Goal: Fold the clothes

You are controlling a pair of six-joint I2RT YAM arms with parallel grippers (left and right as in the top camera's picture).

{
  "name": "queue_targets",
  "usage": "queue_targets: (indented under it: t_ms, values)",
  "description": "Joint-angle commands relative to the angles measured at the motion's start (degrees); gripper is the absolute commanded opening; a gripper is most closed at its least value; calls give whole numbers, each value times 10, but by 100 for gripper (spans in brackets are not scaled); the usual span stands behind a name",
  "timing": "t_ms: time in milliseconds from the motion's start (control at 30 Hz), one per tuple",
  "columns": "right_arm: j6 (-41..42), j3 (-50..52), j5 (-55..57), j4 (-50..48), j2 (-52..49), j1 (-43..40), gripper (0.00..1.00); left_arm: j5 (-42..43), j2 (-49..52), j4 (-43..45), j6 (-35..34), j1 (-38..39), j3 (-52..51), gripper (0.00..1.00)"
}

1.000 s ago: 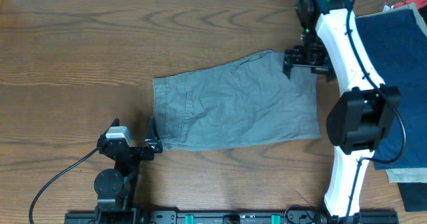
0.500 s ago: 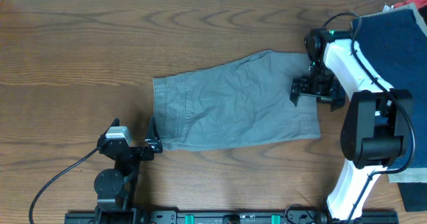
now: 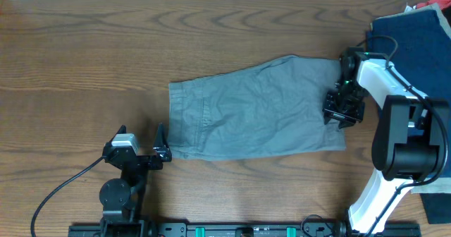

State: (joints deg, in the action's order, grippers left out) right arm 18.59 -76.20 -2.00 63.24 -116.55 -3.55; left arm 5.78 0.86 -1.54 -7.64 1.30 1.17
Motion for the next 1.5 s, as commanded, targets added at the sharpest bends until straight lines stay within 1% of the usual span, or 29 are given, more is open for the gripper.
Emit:
queue_targets:
  t_ms: [0,67,100,133,200,233,267,500,633,700,900,1033,1467]
  values:
    - [0,14,31,5,-2,-13,36,8,-2,-20,3,2,-9,98]
    - [0,14,31,9,0,-13,39,8,-2,-20,3,2,-9,98]
    - [0,14,30,11,2,-13,42,8,-2,-20,3,2,-9,98]
    - [0,14,30,13,8,-13,48,8,-2,-20,3,2,-9,98]
    - [1,13,30,17,23,-13,72,8,-2,-20,3,2,-9,98]
    - [0,13,30,19,35,-13,87,8,-2,-20,3,2,-9,98]
    - [0,13,30,20,49,-13,99,8,-2,-20,3,2,-9,98]
    - [0,5,36,12,179,-24,99,8,-2,-20,3,2,-9,98]
    - [0,2,56,-25,243,-54,99,8,-2,-20,3,2,-9,98]
    - [0,2,57,-46,260,-78,99,8,-2,-20,3,2,-9,98]
    - [0,2,56,-109,262,-160,99,8,-2,-20,3,2,-9,98]
    - [0,2,54,-113,262,-190,99,8,-2,-20,3,2,-9,98]
    - [0,2,54,-112,262,-196,99,8,-2,-20,3,2,-9,98]
